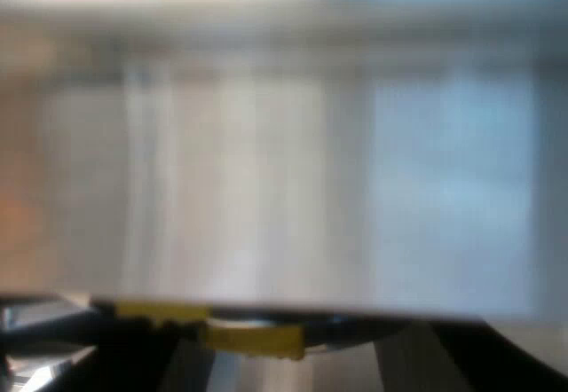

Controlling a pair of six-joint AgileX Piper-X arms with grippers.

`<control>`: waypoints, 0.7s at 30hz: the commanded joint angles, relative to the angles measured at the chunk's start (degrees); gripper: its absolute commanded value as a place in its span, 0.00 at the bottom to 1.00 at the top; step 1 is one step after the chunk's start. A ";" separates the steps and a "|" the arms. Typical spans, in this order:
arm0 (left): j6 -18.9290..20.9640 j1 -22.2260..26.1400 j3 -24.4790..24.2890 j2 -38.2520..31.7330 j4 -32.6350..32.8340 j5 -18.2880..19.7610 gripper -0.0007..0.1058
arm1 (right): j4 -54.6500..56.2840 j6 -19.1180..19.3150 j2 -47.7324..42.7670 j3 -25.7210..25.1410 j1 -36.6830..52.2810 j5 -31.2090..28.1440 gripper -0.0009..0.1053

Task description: Put the handle in the coffee machine

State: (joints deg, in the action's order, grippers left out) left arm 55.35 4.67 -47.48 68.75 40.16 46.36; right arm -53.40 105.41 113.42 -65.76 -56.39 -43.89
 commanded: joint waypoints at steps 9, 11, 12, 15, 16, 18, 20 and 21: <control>0.07 -0.06 -1.77 -1.36 -0.37 4.61 0.32 | -2.07 0.29 -0.59 -1.00 0.17 -0.04 0.44; 0.07 -0.06 -1.77 -1.36 -0.10 4.61 0.45 | -2.07 0.29 -0.59 -1.00 0.17 -0.90 0.44; 0.07 -0.06 -1.77 -1.36 -0.09 4.61 0.47 | -2.07 0.29 -0.59 -1.00 0.17 -1.10 0.44; 0.07 -0.06 -1.77 -1.36 0.70 4.61 0.60 | -2.07 0.29 -0.59 -1.00 0.17 -1.10 0.44; 0.07 -0.06 -1.77 -1.36 0.76 4.61 0.59 | -2.07 0.29 -0.59 -1.00 0.17 -1.10 0.44; -0.10 -0.06 -1.77 -1.36 1.14 4.61 0.59 | -2.07 0.29 -0.59 -1.00 0.17 -1.10 0.44; -0.37 -0.06 -1.77 -1.36 1.70 4.61 0.59 | -2.07 0.29 -0.59 -1.45 0.17 -1.23 0.44; -0.36 -0.06 -1.77 -1.36 2.02 4.61 0.59 | -2.07 0.29 -0.59 -1.65 0.17 -1.26 0.44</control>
State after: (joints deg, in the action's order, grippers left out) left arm 55.35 4.67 -48.87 68.18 41.88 49.63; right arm -53.27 105.42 113.42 -66.04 -56.39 -44.91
